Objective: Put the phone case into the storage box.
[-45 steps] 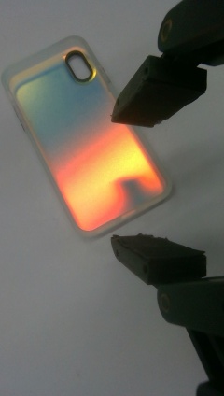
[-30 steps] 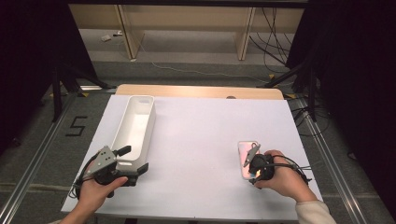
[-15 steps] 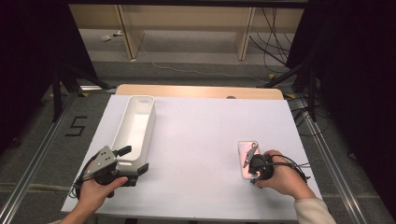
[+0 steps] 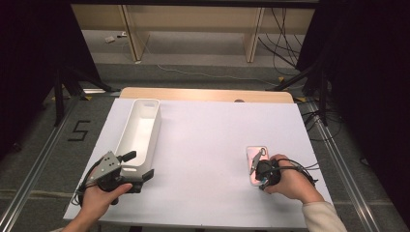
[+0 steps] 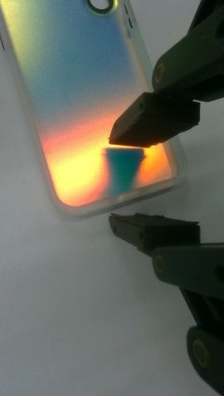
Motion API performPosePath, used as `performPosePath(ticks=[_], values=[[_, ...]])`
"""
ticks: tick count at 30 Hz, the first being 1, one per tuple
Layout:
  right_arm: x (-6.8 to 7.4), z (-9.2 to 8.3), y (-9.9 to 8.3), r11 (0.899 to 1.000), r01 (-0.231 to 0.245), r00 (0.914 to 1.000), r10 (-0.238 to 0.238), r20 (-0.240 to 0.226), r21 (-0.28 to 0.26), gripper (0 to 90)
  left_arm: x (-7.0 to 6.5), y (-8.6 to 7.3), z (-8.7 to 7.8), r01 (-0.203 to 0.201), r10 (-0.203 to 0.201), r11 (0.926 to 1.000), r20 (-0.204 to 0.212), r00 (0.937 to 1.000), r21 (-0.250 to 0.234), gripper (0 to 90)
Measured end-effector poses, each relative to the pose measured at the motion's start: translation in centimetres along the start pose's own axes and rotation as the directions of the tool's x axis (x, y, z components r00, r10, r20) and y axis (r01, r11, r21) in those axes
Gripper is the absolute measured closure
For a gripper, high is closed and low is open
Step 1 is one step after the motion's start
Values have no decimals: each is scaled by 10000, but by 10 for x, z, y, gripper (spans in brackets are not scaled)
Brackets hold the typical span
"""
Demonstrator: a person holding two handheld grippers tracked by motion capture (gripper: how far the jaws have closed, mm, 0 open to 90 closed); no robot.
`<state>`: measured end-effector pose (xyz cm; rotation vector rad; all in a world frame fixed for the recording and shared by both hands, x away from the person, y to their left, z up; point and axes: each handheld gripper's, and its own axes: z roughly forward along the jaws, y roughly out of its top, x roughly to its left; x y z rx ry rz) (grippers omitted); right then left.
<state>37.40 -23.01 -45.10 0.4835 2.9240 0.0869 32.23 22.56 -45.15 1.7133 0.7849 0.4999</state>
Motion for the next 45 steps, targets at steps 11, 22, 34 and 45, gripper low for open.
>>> performPosePath(ticks=[11, 22, 34, 45], values=[[1, 1, 6, 9980, 504, 9986, -498, -154, 375, 611, -1, 0, -1, 41, -41, 10000, -4, 10000, -28, 71], [3, 2, 10, 9956, 721, 9967, -696, -428, 605, 708, -1, 0, 0, 88, -88, 10000, 27, 10000, -15, 74], [8, 2, 15, 9896, 1134, 9932, -1106, -361, 884, 780, -1, 0, -1, 127, -127, 9999, -9, 9999, -57, 76], [10, 2, 15, 9874, 1235, 9923, -1235, -57, 994, 841, -1, 0, -2, 83, -83, 9999, 2, 10000, -80, 76]])
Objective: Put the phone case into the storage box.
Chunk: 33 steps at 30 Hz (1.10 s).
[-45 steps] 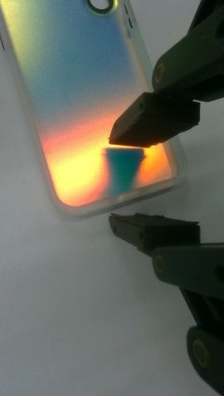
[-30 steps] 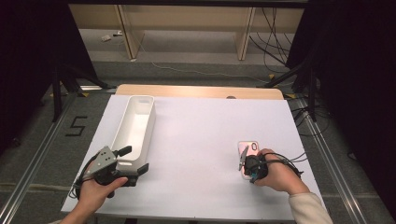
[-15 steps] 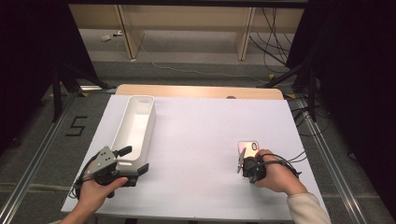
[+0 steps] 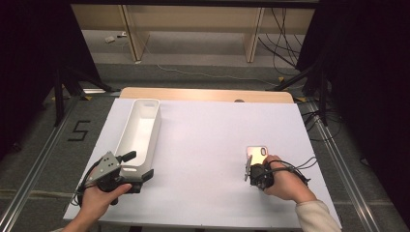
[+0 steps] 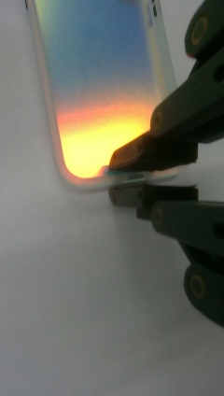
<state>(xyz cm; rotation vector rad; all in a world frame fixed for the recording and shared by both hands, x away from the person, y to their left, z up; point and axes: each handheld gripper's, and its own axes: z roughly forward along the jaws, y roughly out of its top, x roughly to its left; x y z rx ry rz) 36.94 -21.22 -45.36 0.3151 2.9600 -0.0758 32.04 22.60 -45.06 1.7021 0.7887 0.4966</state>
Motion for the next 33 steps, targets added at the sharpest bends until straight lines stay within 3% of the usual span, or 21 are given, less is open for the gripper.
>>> performPosePath(ticks=[33], values=[[2, 0, 0, 9992, 394, 9991, -394, 130, 0, 880, 0, 0, 0, -24, 25, 10000, 19, 10000, -42, 75]])
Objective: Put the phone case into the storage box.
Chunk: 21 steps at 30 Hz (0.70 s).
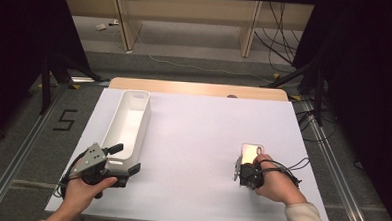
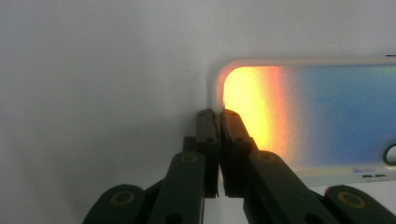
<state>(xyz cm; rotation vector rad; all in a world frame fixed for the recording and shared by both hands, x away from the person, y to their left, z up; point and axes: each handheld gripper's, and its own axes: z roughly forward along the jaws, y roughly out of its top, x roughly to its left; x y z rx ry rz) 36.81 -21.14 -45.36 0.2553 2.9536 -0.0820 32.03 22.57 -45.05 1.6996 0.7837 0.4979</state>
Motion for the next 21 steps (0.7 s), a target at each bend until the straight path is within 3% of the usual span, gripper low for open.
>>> performPosePath(ticks=[21], values=[[4, -4, -3, 9997, -66, 10000, 67, 74, -230, 887, 0, 0, 0, 23, -23, 10000, 20, 10000, 82, 78]])
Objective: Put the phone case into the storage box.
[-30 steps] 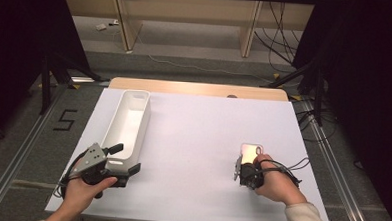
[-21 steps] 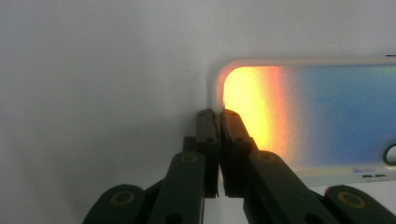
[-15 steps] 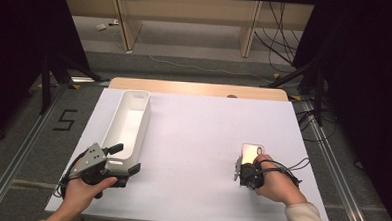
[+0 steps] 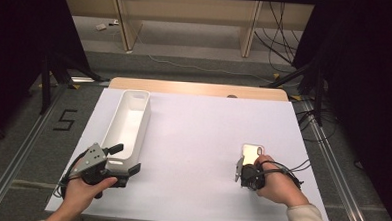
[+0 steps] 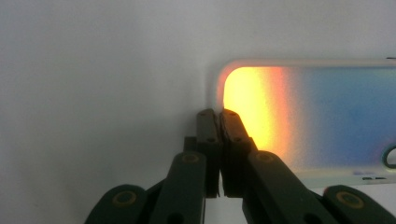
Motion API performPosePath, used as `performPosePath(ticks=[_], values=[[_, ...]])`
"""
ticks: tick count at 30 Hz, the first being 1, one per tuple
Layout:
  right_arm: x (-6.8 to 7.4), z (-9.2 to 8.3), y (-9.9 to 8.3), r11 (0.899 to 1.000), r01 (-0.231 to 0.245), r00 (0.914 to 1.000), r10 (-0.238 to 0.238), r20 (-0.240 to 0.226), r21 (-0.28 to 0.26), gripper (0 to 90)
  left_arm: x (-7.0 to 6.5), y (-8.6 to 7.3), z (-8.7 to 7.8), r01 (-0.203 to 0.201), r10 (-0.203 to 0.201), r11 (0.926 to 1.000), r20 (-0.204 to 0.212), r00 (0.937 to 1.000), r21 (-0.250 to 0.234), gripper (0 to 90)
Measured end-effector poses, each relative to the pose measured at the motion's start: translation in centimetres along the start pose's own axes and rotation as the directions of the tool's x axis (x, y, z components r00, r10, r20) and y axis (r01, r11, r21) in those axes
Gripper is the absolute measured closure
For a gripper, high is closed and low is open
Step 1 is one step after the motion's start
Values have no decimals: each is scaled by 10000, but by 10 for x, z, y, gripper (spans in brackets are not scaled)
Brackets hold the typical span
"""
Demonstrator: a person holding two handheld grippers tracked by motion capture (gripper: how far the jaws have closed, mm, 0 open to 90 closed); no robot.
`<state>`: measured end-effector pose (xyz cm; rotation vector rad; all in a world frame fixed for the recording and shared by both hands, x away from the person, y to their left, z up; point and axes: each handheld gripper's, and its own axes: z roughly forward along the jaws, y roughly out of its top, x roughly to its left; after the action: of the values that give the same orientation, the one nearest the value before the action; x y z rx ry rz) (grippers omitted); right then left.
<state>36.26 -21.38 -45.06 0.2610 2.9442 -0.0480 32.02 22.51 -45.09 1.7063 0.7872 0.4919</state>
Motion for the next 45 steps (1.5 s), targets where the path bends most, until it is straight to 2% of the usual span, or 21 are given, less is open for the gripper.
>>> performPosePath(ticks=[4, 7, 9, 11, 12, 13, 14, 17, 18, 20, 21, 25, 30, 32, 39, 42, 44, 45], values=[[0, -7, 2, 9997, 197, 9994, -192, 285, -175, 887, 0, 0, 0, 2, -2, 10000, 2, 10000, -3, 80], [1, -13, 4, 9995, 135, 9990, -123, 436, -273, 887, 0, 0, 0, 38, -38, 10000, -4, 10000, 7, 81], [1, -17, 5, 9991, 257, 9974, -234, 675, -336, 887, 0, 0, 0, -2, 2, 10000, 2, 10000, 11, 82], [3, -20, 7, 9990, 136, 9969, -102, 781, -427, 887, 0, 0, 0, 1, -1, 10000, -6, 10000, 13, 83], [3, -22, 8, 9984, 326, 9953, -282, 927, -464, 888, 0, 0, 0, 55, -55, 10000, -2, 10000, 10, 83], [4, -23, 8, 9985, 182, 9960, -136, 884, -511, 887, 0, 0, 0, 42, -42, 10000, -11, 10000, 17, 83], [4, -24, 10, 9979, 364, 9940, -307, 1045, -527, 888, 0, 0, 0, 45, -45, 10000, -8, 10000, 15, 83], [6, -27, 12, 9978, 302, 9924, -230, 1206, -584, 888, 0, 0, 0, 27, -27, 10000, 17, 10000, -15, 83], [6, -28, 13, 9969, 491, 9901, -405, 1341, -609, 888, 0, 0, 0, 53, -53, 10000, 28, 10000, -33, 82], [7, -29, 14, 9974, 347, 9906, -259, 1344, -636, 887, 0, 0, 0, 39, -39, 10000, 38, 10000, -49, 82], [8, -31, 17, 9961, 568, 9862, -455, 1591, -672, 887, 0, 0, 0, 53, -53, 10000, 42, 10000, -49, 82], [10, -33, 21, 9949, 648, 9811, -495, 1869, -767, 887, 0, 0, 0, -21, 21, 10000, 70, 10000, -33, 82], [13, -34, 25, 9937, 715, 9786, -531, 1988, -866, 887, 1, 0, 0, -47, 48, 10000, 76, 10000, -43, 82], [13, -34, 26, 9928, 745, 9762, -533, 2103, -942, 886, 0, 0, 0, 51, -51, 10000, 42, 10000, -36, 82], [16, -34, 30, 9901, 849, 9682, -556, 2438, -1114, 886, 0, 0, 0, 28, -28, 10000, 74, 10000, -61, 82], [16, -33, 32, 9886, 1003, 9649, -692, 2531, -1121, 886, 1, 0, 0, -93, 94, 9999, 119, 9999, -50, 82], [17, -32, 33, 9895, 926, 9674, -631, 2452, -1107, 886, 0, 0, 0, -24, 24, 10000, 87, 10000, -59, 82], [17, -32, 33, 9892, 925, 9653, -611, 2538, -1134, 886, 0, 0, 0, -12, 12, 10000, 83, 10000, -48, 82]])
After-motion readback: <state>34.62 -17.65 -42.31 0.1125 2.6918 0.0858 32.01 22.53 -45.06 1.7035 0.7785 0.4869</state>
